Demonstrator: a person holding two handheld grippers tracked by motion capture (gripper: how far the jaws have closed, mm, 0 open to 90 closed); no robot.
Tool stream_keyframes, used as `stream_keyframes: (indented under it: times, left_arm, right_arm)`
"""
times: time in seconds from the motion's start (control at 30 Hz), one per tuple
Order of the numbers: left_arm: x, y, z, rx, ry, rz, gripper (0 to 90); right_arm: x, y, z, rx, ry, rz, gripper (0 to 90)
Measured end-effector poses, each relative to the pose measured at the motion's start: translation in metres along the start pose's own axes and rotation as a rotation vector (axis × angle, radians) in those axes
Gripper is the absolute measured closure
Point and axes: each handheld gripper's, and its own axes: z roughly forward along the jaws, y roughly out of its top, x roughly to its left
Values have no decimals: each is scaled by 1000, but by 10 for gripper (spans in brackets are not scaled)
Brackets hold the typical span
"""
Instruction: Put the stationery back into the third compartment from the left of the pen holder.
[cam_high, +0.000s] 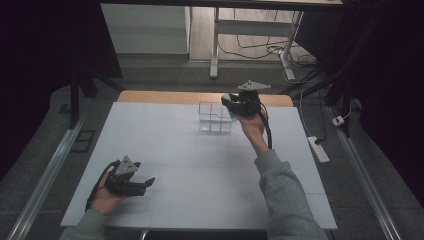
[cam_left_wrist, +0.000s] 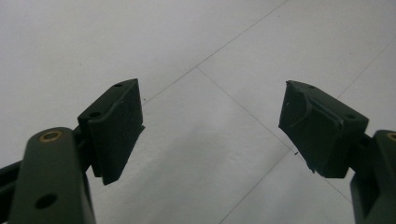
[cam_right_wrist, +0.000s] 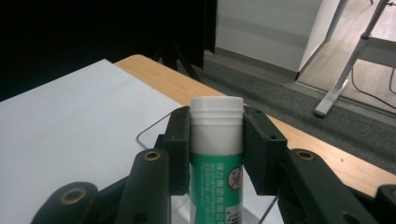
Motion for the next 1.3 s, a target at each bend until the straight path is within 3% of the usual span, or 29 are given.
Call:
stream_keyframes:
  times: [0.4,0.73,0.93,1.03,1.13,1.3]
  left_arm:
    - [1,0,0,-2,-1,-5,214]
    - [2,-1,0,3,-3,-2,214]
    - [3,-2,1,6,-3,-6,214]
    - [4,-3,1,10,-3,-3,214]
    - [4,-3,2,10,-3,-6,214]
    - [3,-2,2,14,-2,-2,214]
  right_arm:
    - [-13,7,23,-22,-20,22,643]
    - [-23,10,40,-57,-33,73,641]
    - [-27,0,49,-26,-32,95,637]
    - [-27,-2,52,-10,-25,112,560]
    - [-24,-1,50,10,-59,85,485]
    - [-20,0,39,24,-40,76,462]
